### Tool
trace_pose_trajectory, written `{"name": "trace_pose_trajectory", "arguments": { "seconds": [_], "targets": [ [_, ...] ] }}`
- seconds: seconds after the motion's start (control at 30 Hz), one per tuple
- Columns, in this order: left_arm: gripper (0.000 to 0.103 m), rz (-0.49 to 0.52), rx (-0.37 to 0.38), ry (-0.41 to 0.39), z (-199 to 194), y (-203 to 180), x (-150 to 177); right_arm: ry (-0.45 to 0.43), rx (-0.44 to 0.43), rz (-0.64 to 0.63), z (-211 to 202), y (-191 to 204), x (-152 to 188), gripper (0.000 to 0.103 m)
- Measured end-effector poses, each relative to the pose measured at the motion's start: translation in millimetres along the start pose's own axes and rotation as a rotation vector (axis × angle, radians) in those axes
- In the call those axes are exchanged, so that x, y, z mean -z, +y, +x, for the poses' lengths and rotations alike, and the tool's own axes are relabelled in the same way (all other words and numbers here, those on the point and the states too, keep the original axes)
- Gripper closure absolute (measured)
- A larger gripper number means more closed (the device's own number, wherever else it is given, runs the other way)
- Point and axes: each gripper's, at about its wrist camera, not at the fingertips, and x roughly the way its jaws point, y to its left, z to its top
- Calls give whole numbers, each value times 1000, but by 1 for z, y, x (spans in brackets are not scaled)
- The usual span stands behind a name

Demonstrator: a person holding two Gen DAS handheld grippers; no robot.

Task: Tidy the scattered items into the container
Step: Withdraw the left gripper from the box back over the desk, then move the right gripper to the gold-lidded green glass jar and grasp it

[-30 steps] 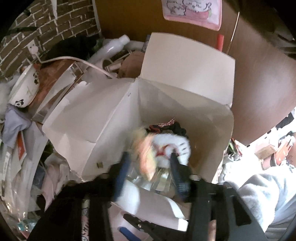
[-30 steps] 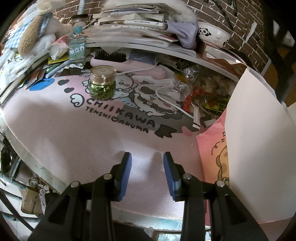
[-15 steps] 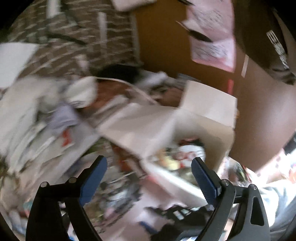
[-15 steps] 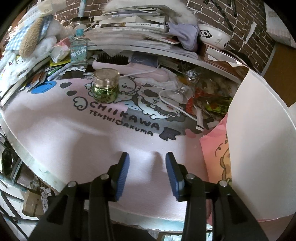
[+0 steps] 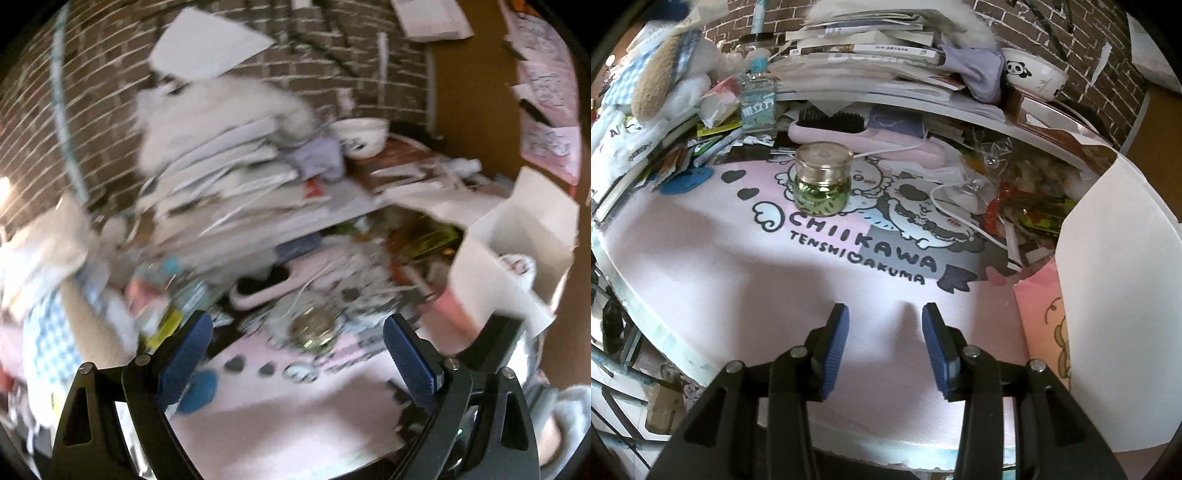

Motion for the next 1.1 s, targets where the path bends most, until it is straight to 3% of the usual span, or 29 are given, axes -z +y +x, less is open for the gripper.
{"name": "trace_pose_trajectory", "arguments": {
  "seconds": [0.13,0.33,0.73,1.1],
  "targets": [
    [10,-48,-37,19,1,17,24,3,-36,31,2,0,-5,48],
    [10,-88,-58,17,5,27,39,21,-89,68,12,0,-19,47],
    [10,-121,-145,-10,28,32,21,3,-116,118,27,-1,-47,47],
    [10,-170,-164,10,47,43,18,-1,-182,142,45,4,-67,46]
  ]
}}
